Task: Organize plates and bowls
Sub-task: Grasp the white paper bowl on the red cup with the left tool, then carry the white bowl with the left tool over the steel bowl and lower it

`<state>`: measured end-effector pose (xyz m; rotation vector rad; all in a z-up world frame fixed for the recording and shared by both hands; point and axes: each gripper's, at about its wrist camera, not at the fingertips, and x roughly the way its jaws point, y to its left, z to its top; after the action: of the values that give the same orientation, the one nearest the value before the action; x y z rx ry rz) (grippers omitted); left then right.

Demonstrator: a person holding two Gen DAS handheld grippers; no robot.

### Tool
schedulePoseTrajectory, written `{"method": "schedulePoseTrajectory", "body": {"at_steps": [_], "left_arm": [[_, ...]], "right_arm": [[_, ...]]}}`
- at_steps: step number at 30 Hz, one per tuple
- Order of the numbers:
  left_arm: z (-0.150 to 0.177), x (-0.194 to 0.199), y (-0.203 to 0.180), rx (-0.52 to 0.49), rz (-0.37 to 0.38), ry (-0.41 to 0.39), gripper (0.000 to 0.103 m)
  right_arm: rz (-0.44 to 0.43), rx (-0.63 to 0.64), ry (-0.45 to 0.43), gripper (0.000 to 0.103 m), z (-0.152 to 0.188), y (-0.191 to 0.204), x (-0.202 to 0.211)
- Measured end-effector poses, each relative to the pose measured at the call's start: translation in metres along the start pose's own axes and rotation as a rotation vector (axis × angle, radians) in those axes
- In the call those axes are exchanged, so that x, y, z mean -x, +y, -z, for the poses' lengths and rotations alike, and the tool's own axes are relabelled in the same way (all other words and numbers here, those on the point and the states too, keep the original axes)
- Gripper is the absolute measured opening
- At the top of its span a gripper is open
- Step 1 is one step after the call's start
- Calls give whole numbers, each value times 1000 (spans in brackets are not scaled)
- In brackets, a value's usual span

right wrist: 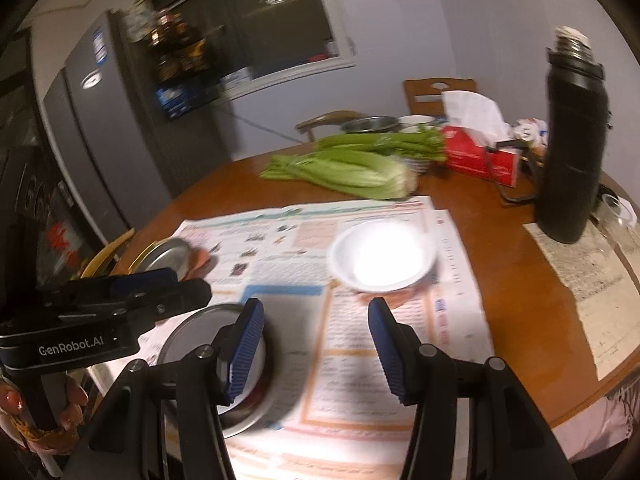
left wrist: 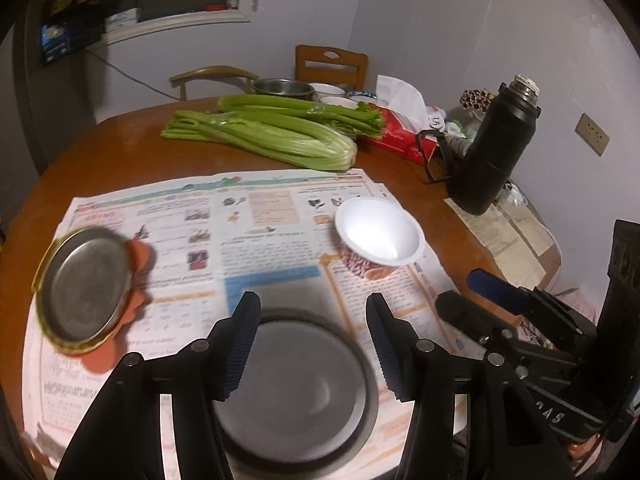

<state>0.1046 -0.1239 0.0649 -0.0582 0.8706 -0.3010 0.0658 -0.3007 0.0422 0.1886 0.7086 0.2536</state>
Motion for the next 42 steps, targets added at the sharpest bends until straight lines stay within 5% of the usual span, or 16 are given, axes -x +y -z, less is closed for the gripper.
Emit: {"method": "schedulePoseTrajectory", "body": {"at_steps": [13, 24, 28, 42], "left_arm": [[-52, -85, -17, 9, 51, 108, 57], [-60, -149, -18, 60, 99, 218, 56], [-58, -157, -21, 50, 125, 236, 35], [-56, -93, -12, 52, 146, 129, 34]], "right_arm": [[111, -93, 48, 55, -22, -60, -43], [70, -91, 151, 55, -22, -66, -103], [50, -72, 149, 55, -21, -62, -111], [21, -18, 95, 56, -29, -32, -79]]}}
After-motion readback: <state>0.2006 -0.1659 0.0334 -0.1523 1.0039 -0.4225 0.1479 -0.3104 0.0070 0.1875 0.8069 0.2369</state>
